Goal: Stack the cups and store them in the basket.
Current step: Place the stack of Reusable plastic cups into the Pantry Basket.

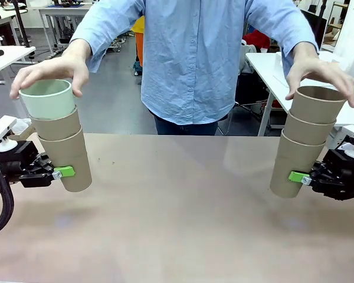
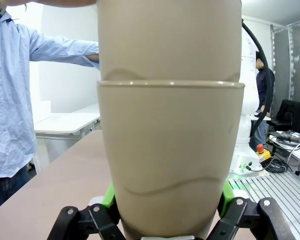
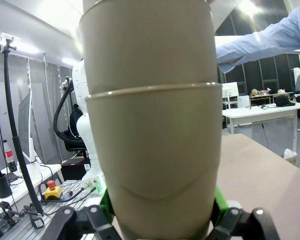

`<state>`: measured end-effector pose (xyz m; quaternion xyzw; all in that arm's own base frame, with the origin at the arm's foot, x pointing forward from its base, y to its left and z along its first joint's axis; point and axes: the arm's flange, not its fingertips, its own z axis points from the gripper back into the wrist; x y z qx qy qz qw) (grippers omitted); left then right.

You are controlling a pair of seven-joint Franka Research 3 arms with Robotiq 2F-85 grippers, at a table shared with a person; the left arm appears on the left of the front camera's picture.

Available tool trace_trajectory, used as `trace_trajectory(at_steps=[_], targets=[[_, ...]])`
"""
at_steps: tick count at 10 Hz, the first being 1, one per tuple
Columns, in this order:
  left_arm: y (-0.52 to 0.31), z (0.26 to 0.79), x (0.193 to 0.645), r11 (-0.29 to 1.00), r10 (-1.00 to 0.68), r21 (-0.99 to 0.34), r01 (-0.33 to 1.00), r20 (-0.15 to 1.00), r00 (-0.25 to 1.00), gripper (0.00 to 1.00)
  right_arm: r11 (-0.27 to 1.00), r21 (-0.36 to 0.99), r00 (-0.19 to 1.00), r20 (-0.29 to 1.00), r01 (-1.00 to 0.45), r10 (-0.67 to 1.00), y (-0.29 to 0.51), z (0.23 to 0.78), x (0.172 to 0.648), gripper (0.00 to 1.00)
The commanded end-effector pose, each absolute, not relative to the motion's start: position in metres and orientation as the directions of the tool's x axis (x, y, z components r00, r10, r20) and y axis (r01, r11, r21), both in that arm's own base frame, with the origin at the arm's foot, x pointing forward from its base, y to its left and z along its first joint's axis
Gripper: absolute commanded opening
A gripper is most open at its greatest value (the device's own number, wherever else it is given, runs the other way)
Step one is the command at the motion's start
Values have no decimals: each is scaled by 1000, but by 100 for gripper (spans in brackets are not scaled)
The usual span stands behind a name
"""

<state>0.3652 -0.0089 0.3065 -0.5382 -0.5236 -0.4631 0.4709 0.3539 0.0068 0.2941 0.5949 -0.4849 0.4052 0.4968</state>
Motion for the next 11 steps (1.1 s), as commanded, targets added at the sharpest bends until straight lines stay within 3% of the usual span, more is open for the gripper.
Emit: trace_trajectory(at_steps=[1,11], targets=[[-8,311,364,-8,136,-13,1000,991,14,86,-40,192,196,965,-981,-175,9,297,355,86],[-8,311,364,-8,136,-13,1000,991,14,86,-40,192,196,965,-981,-175,9,297,355,86]])
